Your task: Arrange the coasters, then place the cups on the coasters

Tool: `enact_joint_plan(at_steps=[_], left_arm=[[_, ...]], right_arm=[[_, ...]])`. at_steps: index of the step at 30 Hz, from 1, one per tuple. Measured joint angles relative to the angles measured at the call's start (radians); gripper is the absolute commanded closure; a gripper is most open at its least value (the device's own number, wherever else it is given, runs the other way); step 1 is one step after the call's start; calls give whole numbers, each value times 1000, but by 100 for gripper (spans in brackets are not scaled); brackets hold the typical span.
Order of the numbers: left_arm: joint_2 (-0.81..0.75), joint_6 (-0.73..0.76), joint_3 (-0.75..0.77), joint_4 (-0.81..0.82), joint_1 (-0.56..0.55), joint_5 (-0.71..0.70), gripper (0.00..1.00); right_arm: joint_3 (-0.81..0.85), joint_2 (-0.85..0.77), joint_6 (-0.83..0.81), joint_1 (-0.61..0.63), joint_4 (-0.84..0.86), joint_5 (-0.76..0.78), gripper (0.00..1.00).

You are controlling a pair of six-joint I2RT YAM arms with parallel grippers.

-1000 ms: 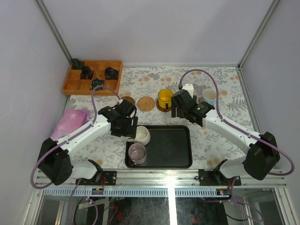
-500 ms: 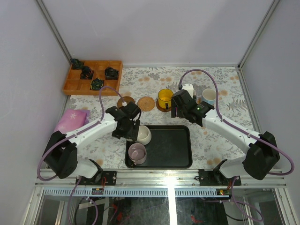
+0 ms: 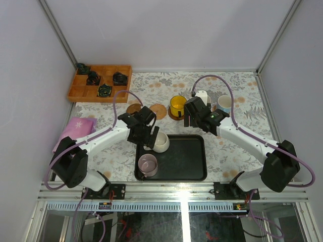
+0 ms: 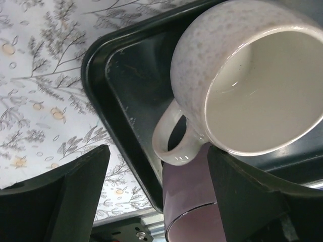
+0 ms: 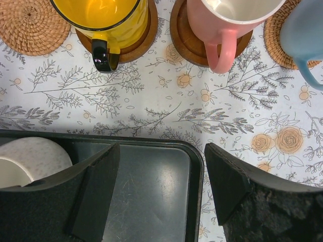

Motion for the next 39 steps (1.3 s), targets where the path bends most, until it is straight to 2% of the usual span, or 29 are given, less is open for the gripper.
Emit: enact_joint_plan(at_steps=[8,16,25,32,39], left_arm=[[45,58,2,77,-3,64,23],[45,108,-1,172,-6,112,34],[51,172,-7,243,-29,181,31],[78,247,-7,262,-59,238,33],[127,294,-7,272,-73,267,42]], right_arm=[[0,5,0,0,1,0,24],[0,5,0,0,3,0,24],[-1,13,0,0,4,-2,24],[-9,15,0,0,6,-8,24],[-14,15,1,0,8,-8,24]])
